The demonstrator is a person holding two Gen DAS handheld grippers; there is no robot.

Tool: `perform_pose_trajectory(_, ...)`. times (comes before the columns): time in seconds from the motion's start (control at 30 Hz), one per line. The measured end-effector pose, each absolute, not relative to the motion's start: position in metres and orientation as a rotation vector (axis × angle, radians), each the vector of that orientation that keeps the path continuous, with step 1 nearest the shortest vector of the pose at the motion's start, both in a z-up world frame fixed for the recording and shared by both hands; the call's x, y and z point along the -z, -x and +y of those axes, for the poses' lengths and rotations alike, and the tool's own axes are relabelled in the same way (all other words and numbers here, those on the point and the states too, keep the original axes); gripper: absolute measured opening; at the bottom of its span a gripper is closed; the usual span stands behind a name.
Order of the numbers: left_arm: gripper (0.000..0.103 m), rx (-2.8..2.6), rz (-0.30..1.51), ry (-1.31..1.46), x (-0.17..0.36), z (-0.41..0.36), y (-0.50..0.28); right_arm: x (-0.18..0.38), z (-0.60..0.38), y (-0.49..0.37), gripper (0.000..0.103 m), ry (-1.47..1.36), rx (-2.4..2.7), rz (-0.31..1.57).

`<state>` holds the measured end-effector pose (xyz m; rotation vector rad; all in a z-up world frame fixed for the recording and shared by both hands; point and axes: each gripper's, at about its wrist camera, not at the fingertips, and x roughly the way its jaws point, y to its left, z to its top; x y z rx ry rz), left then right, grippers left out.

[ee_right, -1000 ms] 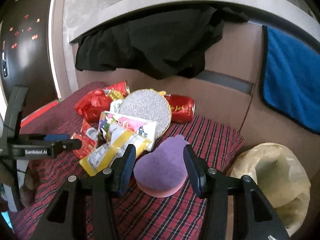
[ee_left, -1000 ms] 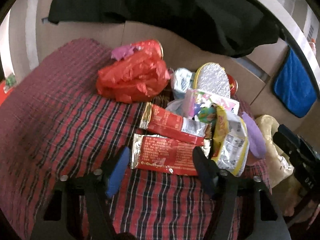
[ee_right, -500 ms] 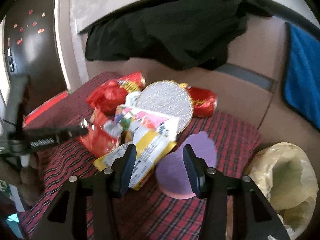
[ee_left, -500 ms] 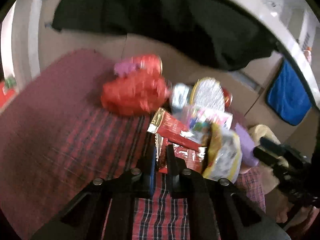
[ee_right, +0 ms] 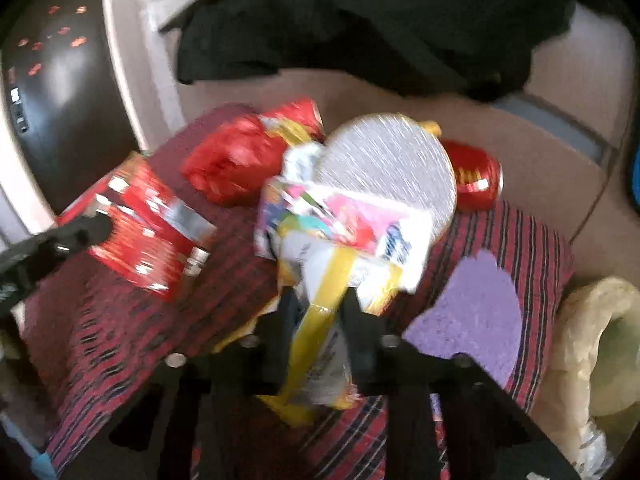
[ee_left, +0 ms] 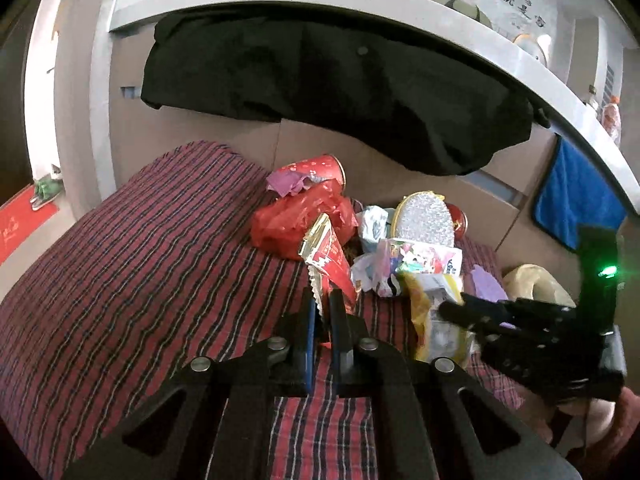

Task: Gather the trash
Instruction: 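Grasp the yellow snack wrapper with the right tool while the left tool grasps a red wrapper, then carry both wrappers over the trash bin and open both tools to drop them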

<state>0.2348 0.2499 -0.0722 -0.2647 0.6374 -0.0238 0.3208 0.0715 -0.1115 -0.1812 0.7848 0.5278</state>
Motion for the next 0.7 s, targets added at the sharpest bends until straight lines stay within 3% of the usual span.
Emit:
perform_pose_trajectory(0.43, 0.006, 0.06, 0.534, 0.193, 0.018, 0.2, -0.223, 0.033, 0.016, -0.288, 0.013, 0.14, -0.505, 0.548)
perform_pose_trajectory(0.7, 0.006, 0.193, 0.46, 0.119, -0.019, 0.107, -0.233, -0.006, -0.091, -0.267, 0.013, 0.061, -0.349, 0.435)
